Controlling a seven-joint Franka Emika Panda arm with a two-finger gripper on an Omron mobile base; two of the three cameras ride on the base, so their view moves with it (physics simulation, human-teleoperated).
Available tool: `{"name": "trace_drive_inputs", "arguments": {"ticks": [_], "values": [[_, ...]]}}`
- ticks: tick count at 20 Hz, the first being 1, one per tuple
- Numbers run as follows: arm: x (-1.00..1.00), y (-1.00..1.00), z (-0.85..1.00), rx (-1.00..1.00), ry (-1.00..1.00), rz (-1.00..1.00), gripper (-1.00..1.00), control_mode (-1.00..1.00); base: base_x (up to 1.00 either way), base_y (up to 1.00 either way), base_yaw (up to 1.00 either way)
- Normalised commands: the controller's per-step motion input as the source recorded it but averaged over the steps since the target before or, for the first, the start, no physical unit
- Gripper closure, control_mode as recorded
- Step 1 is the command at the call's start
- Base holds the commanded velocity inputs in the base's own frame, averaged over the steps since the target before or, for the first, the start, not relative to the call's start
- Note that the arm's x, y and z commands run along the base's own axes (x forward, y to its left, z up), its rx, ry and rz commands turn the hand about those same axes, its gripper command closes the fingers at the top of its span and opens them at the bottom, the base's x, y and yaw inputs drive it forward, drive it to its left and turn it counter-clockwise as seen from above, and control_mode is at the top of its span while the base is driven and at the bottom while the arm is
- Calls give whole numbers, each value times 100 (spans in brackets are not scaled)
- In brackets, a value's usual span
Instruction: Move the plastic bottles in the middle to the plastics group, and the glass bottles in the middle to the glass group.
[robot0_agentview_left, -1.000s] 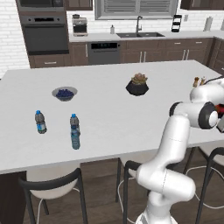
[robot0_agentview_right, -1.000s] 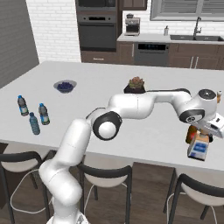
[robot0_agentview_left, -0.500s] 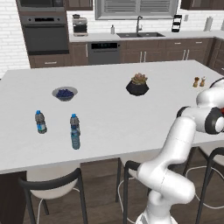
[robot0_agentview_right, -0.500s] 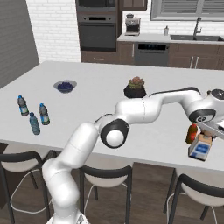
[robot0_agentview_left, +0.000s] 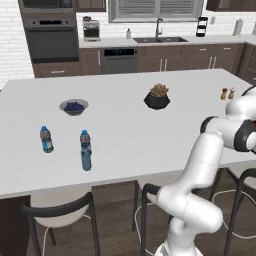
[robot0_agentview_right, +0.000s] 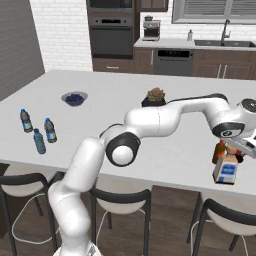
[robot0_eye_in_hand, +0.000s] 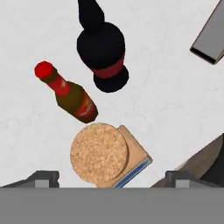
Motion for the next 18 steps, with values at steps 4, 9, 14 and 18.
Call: {"name": "trace_drive_inputs", "arguments": {"ticks": [4, 9, 14, 18], "values": [[-7, 43, 38, -15, -1, -2, -100, -100, 0, 0, 0], [-39, 35, 39, -27, -2, 0, -100, -100, 0, 0, 0], [-51, 69, 7, -31, 0, -1, -100, -100, 0, 0, 0], [-35, 97, 0, -25, 7, -4, -100, -100, 0, 0, 0]]}}
